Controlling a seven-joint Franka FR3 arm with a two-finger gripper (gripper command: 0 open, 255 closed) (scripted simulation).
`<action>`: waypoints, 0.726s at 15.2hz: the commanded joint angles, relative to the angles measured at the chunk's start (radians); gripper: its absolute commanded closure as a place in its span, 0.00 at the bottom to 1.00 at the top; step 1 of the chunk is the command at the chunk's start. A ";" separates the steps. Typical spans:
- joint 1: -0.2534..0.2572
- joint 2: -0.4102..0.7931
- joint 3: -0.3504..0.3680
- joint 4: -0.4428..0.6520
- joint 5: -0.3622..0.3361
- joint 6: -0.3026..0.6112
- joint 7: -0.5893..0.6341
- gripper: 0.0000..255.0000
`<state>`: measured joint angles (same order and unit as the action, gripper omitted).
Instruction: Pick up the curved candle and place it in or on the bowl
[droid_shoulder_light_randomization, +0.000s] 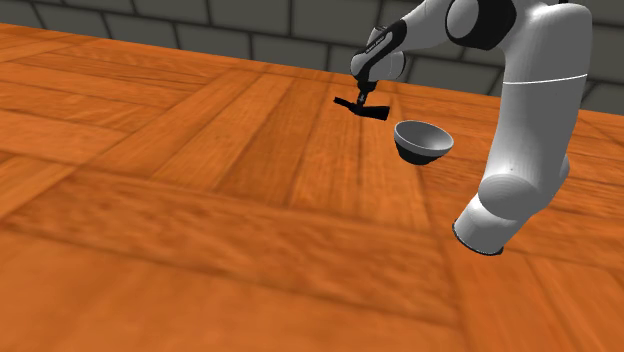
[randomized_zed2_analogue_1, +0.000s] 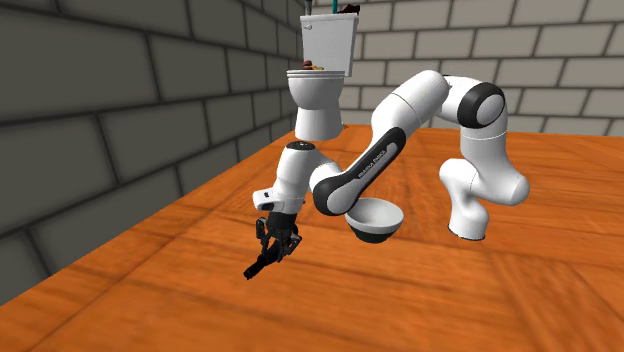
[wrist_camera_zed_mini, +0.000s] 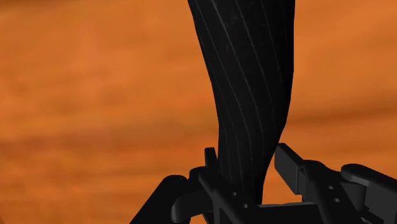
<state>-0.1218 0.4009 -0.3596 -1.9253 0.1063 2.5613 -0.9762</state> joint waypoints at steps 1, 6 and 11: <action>0.000 0.000 0.000 0.000 0.000 0.000 0.000 1.00; 0.000 0.000 0.000 -0.001 0.000 0.000 0.000 1.00; 0.008 -0.032 -0.010 0.013 -0.016 -0.043 0.008 1.00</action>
<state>-0.1165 0.3751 -0.3675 -1.9197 0.0943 2.5306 -0.9716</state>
